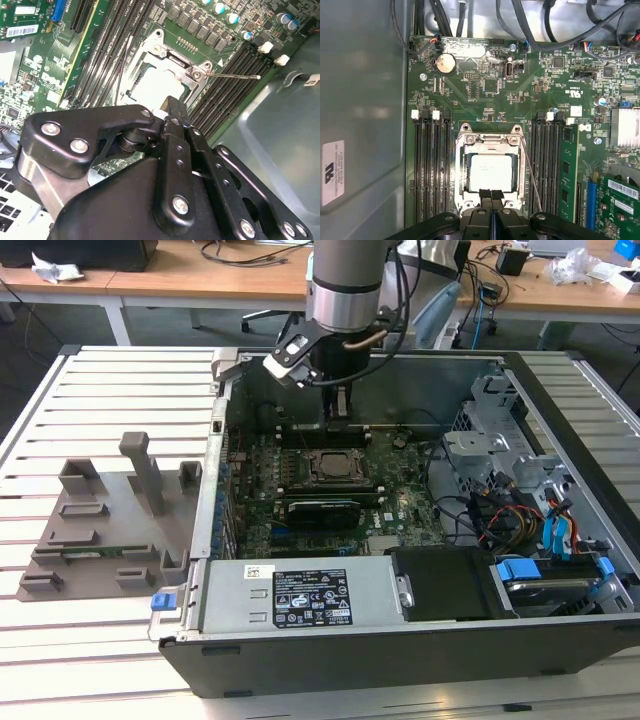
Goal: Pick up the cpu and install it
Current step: 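Close the cpu cover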
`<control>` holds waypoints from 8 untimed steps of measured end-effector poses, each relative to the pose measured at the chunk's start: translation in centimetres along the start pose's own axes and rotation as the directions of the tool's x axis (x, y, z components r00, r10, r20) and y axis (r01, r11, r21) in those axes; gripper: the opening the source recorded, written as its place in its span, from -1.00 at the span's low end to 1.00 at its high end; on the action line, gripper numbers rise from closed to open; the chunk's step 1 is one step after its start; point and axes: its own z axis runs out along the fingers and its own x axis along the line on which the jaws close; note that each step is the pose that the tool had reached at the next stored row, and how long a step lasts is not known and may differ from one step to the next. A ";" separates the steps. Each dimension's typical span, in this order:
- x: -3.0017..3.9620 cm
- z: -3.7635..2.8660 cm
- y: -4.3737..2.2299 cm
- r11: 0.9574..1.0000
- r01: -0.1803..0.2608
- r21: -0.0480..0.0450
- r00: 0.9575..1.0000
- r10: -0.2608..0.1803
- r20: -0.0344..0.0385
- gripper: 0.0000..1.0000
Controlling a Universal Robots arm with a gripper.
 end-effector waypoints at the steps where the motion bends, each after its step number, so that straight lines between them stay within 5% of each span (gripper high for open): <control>1: -0.01 -0.12 0.00 1.000 0.000 0.000 1.000 0.000 0.000 -0.79; 8: -0.09 -1.58 0.00 1.000 0.000 0.000 1.000 0.000 0.000 -0.79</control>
